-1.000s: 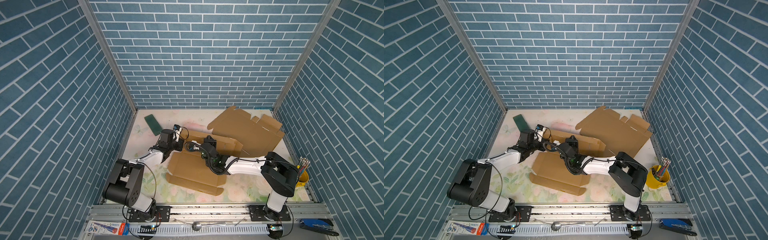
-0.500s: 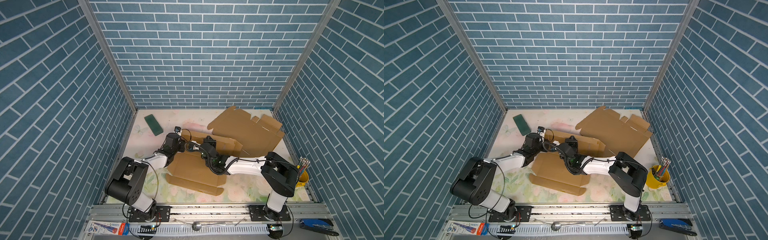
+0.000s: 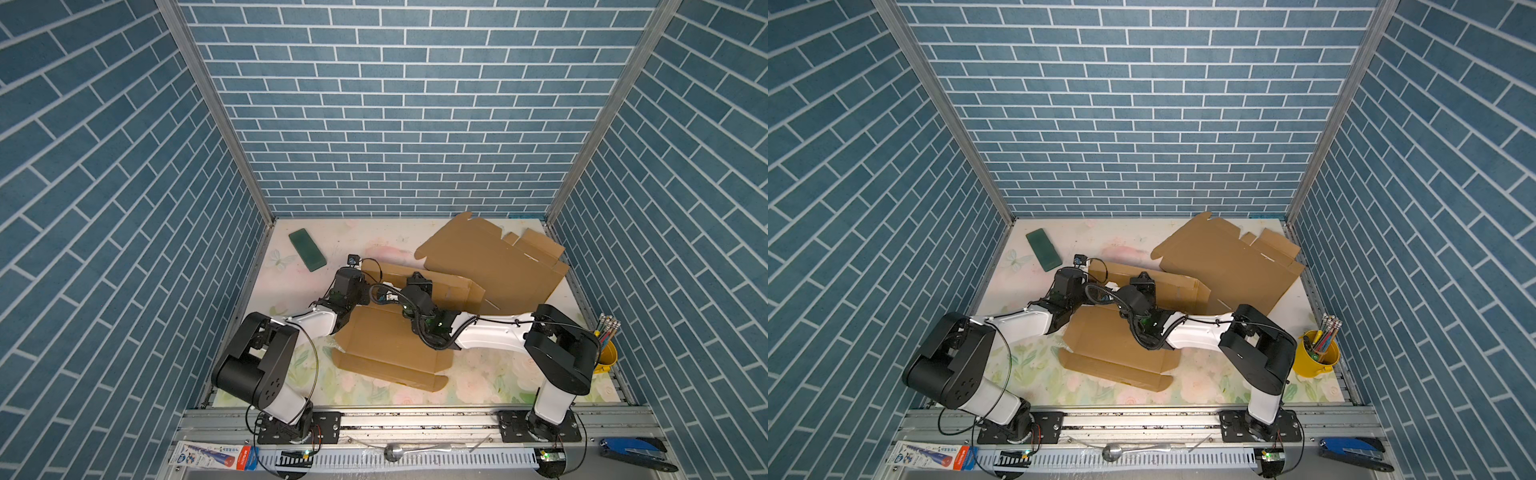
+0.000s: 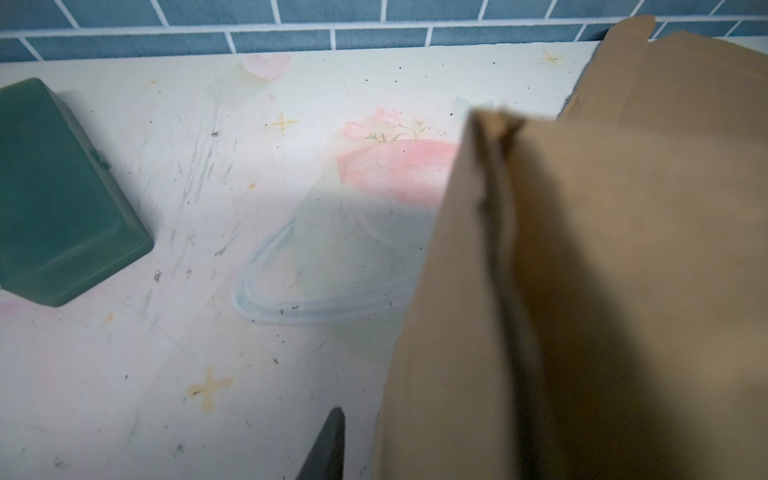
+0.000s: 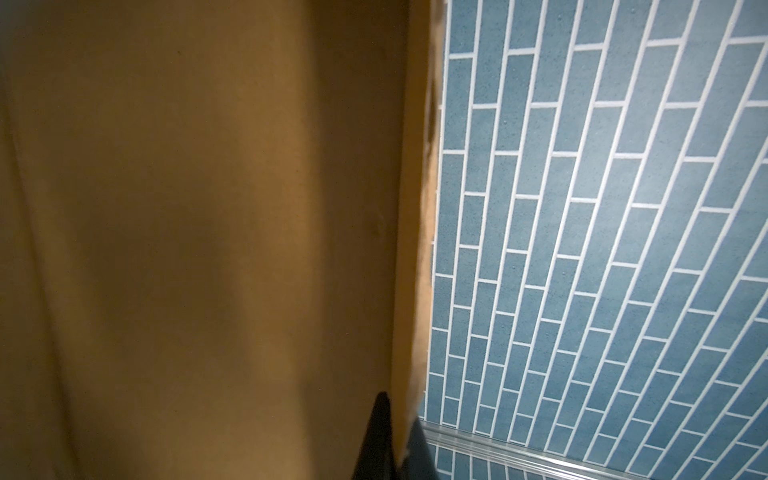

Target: Fold the paper box

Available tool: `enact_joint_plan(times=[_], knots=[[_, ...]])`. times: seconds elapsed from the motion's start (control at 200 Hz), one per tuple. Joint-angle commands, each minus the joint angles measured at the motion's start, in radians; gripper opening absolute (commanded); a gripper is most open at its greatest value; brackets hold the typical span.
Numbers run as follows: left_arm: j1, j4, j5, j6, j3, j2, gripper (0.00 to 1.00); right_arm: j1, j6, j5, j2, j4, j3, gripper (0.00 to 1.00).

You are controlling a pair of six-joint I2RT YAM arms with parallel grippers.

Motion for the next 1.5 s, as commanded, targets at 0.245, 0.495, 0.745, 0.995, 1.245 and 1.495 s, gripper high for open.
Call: enact_joint_plan(times=[0.245, 0.495, 0.745, 0.995, 1.245, 1.495], knots=[[0.006, -0.015, 0.022, -0.055, -0.038, 0.050, 0.32, 0.005, 0.019, -0.012, -0.025, -0.019, 0.025, 0.00], [0.003, -0.012, 0.010, -0.083, -0.060, 0.051, 0.41, 0.004, 0.025, -0.013, -0.031, -0.027, 0.021, 0.00], [0.004, -0.011, 0.039, -0.117, -0.119, -0.010, 0.49, 0.003, 0.025, -0.016, -0.031, -0.034, 0.026, 0.00], [0.027, 0.026, 0.077, -0.160, -0.170, -0.039, 0.54, 0.000, 0.022, -0.011, -0.040, -0.045, 0.025, 0.00], [0.076, 0.035, 0.126, -0.173, -0.190, -0.087, 0.56, 0.006, 0.023, -0.006, -0.030, -0.057, 0.019, 0.00], [0.078, 0.124, 0.154, -0.224, -0.168, 0.029, 0.56, 0.006, 0.029, -0.008, -0.026, -0.058, 0.019, 0.00]])
